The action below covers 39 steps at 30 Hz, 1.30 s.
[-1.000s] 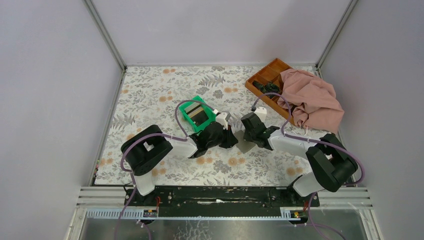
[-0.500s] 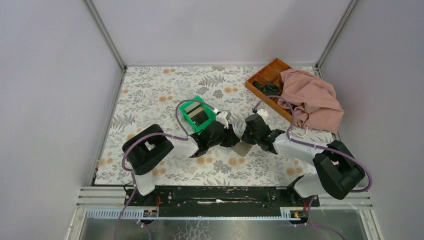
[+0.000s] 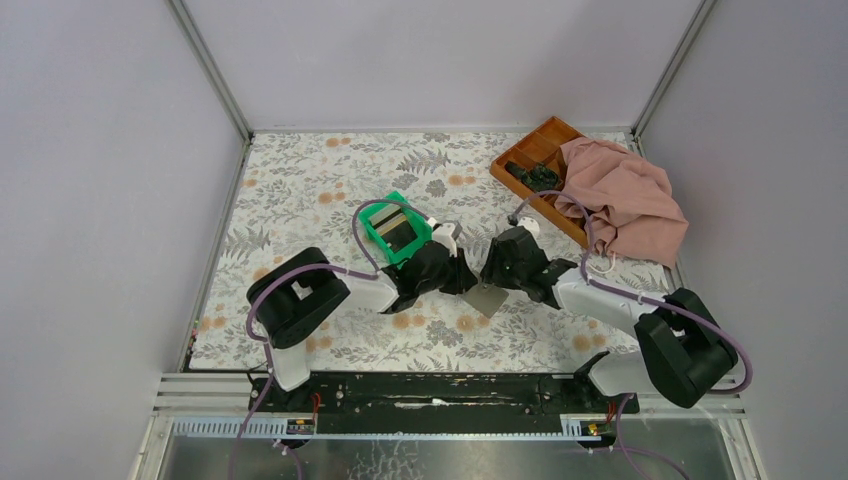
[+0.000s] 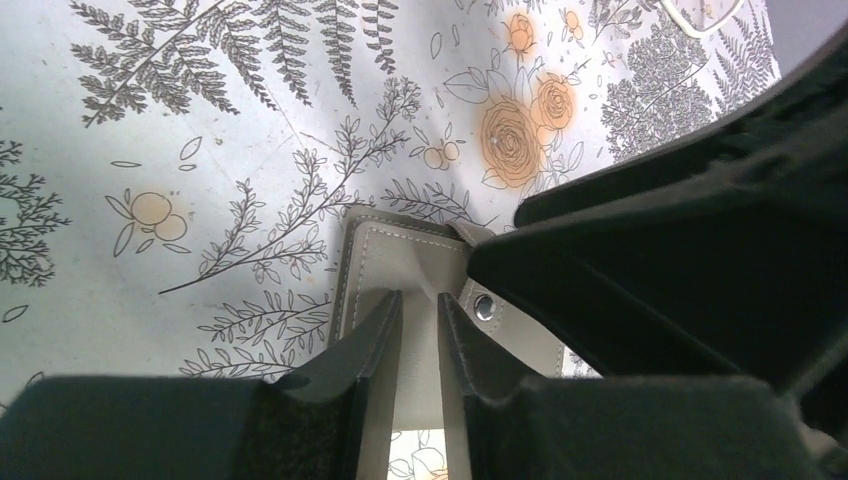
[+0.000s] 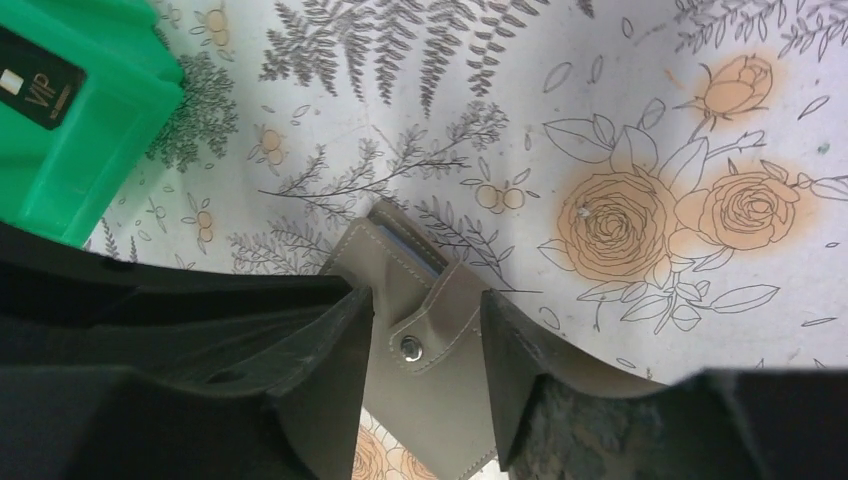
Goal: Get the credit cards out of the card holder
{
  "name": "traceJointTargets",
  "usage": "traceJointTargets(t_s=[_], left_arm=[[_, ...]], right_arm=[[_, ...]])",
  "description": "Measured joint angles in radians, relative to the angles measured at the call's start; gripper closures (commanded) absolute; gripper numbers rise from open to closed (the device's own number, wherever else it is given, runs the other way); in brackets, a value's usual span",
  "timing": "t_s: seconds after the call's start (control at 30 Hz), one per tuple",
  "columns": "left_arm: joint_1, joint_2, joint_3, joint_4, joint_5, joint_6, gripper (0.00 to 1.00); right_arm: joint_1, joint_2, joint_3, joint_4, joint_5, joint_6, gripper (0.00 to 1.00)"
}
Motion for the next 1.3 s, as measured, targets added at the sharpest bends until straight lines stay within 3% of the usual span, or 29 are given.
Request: traceJointTargets(t_s=[0.07, 0.1, 0.37, 0.7, 1.0, 1.1, 1.3], left_arm=[[0.003, -0.001, 0.000, -0.007, 0.000, -0.005, 0.98], [0.005, -0.002, 0.000, -0.013, 0.000, -0.005, 1.00], [0.009, -0.002, 0.014, -0.058, 0.000, -0.021, 1.00], [0.014, -0.002, 0.040, -0.115, 0.000, -0.029, 1.00], [0.021, -0.002, 0.041, -0.118, 0.005, -0.038, 1.00], [0.021, -0.002, 0.041, -0.118, 0.006, -0.039, 1.00], [0.022, -0.002, 0.041, -0.118, 0.008, -0.040, 1.00]], right_arm=[[0.025, -0.012, 0.019, -0.026, 0.029, -0.023, 0.46], [0.039, -0.018, 0.031, -0.039, 0.044, -0.034, 0.45], [0.137, -0.010, 0.102, -0.126, 0.179, -0.084, 0.44], [0.224, 0.136, 0.149, -0.194, 0.278, -0.094, 0.45], [0.233, 0.200, 0.195, -0.224, 0.362, -0.076, 0.79], [0.234, 0.212, 0.203, -0.224, 0.376, -0.064, 0.98], [0.235, 0.214, 0.205, -0.218, 0.379, -0.051, 1.00]])
